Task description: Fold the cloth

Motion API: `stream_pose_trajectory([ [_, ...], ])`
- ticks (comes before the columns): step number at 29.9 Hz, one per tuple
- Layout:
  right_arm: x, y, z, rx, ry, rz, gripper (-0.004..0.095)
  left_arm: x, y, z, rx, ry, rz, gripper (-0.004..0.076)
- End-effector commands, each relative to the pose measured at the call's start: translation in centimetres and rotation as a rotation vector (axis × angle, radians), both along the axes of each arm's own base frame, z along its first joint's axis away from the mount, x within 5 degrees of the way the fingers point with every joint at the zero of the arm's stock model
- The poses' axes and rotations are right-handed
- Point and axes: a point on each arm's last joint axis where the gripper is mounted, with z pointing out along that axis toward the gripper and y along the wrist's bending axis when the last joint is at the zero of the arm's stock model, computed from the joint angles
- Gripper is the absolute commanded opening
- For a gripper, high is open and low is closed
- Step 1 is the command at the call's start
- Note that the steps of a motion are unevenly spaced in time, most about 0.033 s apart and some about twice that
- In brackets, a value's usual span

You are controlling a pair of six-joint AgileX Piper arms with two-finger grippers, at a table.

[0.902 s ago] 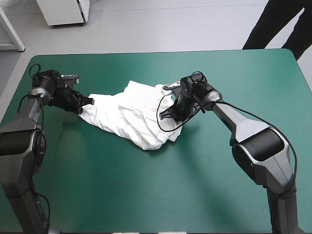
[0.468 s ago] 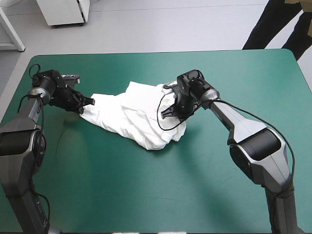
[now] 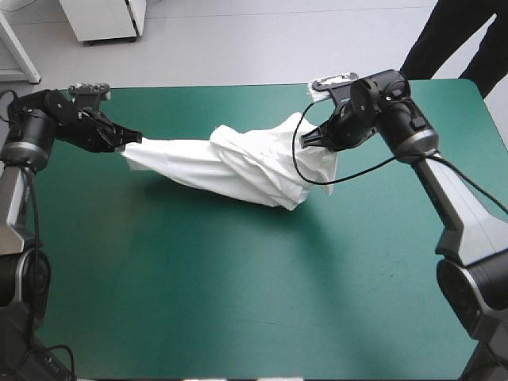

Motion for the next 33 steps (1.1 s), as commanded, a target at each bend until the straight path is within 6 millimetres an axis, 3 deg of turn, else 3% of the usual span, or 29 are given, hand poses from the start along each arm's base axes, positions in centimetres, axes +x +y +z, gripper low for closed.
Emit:
stream_pose_trajectory([
  [1, -4.3, -2.3, 6.7, 0.042, -0.177, -0.009, -0.0017, -4.2, -1.1, 9.0, -0.037, -0.294, -0.051, -0.0022],
  [8, -12.3, -4.8, 13.6, 0.178, -0.369, 0.014, -0.0016, -11.8, -2.7, 18.2, -0.099, -0.604, -0.115, -0.0022],
  [18, -24.3, -8.7, 20.1, 0.357, -0.644, 0.057, -0.0014, -23.3, -4.7, 26.2, -0.159, -0.96, -0.218, -0.0022],
  [22, -27.1, -9.5, 21.8, 0.422, -0.719, 0.073, -0.0012, -26.8, -5.0, 27.4, -0.14, -1.036, -0.228, -0.0022],
  [26, -28.4, -9.7, 22.2, 0.458, -0.739, 0.094, -0.0012, -29.2, -5.3, 27.5, -0.125, -1.044, -0.251, -0.0022],
  [30, -28.7, -9.8, 21.7, 0.47, -0.713, 0.078, -0.0012, -29.6, -5.4, 26.7, -0.129, -0.955, -0.26, -0.0022],
  [33, -28.3, -9.7, 20.0, 0.457, -0.649, 0.067, -0.0012, -29.2, -5.4, 25.7, -0.131, -0.855, -0.253, -0.0022],
])
